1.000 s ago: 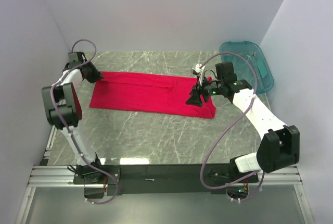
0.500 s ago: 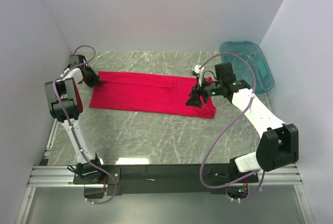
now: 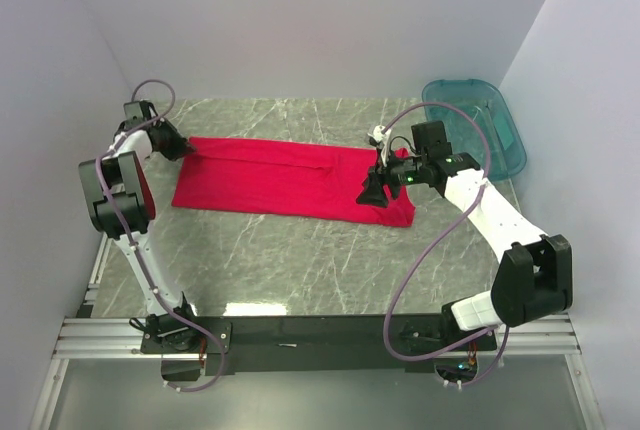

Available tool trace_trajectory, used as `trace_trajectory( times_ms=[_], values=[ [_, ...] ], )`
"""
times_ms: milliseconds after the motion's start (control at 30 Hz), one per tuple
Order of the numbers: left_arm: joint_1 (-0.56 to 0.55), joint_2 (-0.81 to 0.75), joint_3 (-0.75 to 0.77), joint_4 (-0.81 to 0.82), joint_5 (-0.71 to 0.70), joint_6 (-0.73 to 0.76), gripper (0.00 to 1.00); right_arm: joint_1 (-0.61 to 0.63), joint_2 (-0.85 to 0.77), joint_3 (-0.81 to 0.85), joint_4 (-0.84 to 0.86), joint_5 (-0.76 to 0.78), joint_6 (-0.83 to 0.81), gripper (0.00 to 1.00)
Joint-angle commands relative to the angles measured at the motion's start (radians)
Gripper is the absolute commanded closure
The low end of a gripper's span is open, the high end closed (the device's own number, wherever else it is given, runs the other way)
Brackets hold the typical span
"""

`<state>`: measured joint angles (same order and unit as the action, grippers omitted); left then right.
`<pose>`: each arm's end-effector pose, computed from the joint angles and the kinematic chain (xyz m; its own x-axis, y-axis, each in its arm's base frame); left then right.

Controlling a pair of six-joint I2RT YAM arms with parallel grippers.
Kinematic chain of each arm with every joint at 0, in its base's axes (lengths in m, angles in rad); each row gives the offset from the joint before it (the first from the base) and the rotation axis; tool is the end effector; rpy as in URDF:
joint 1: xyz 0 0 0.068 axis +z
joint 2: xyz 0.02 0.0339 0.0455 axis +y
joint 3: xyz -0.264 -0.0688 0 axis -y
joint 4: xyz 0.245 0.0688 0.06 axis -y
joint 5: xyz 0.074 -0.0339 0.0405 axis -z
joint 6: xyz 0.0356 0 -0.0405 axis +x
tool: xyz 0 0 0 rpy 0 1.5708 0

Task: Fold and stack the t-shirts
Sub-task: Fold the tshirt

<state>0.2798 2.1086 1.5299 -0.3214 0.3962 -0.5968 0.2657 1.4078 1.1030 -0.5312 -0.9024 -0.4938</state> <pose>0.4455 0.1137 0.1728 -0.6092 -0.7145 -0.3442 -0.4432 0.6666 -0.5994 0.2756 0.1040 0.2864 -0.3126 -0.3895 -0.8663 -0.9297 0.3125 0.1950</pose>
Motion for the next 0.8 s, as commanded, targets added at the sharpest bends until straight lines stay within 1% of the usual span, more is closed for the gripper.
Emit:
trace_trajectory(
  times_ms=[0, 33, 133, 167, 200, 267, 300, 400, 467, 633, 767],
  values=[
    [-0.002, 0.022, 0.096, 0.004, 0.036, -0.02, 0.99, -0.003, 0.008, 0.011, 0.002, -0.009, -0.015, 0.36],
    [-0.002, 0.03, 0.101, -0.002, 0.033, -0.018, 0.98, -0.003, 0.008, 0.011, 0.0, -0.01, -0.015, 0.36],
    [0.002, 0.028, 0.079, 0.028, 0.05, -0.018, 0.89, -0.006, 0.011, 0.011, 0.0, -0.012, -0.014, 0.36],
    [0.002, 0.024, 0.073, 0.044, 0.032, -0.014, 0.84, -0.005, 0.013, 0.011, 0.002, -0.013, -0.014, 0.36],
    [0.004, 0.027, 0.076, 0.038, 0.018, -0.011, 0.82, -0.005, 0.014, 0.011, 0.002, -0.013, -0.014, 0.36],
    [0.007, 0.047, 0.094, 0.003, 0.006, -0.003, 0.82, -0.005, 0.019, 0.015, -0.006, -0.015, -0.017, 0.36],
    [0.009, 0.08, 0.126, -0.017, -0.002, 0.002, 0.82, -0.005, 0.022, 0.015, -0.007, -0.016, -0.019, 0.36],
    [0.009, 0.119, 0.156, -0.044, -0.028, 0.022, 0.78, -0.005, 0.02, 0.015, -0.007, -0.016, -0.019, 0.36],
    [0.009, 0.125, 0.16, -0.047, -0.048, 0.035, 0.74, -0.008, 0.017, 0.014, -0.006, -0.018, -0.019, 0.36],
    [0.01, 0.128, 0.174, -0.093, -0.17, 0.081, 0.67, -0.011, 0.025, 0.017, -0.01, -0.029, -0.022, 0.36],
    [0.01, 0.136, 0.188, -0.119, -0.229, 0.121, 0.64, -0.011, 0.028, 0.02, -0.013, -0.035, -0.022, 0.36]
  ],
)
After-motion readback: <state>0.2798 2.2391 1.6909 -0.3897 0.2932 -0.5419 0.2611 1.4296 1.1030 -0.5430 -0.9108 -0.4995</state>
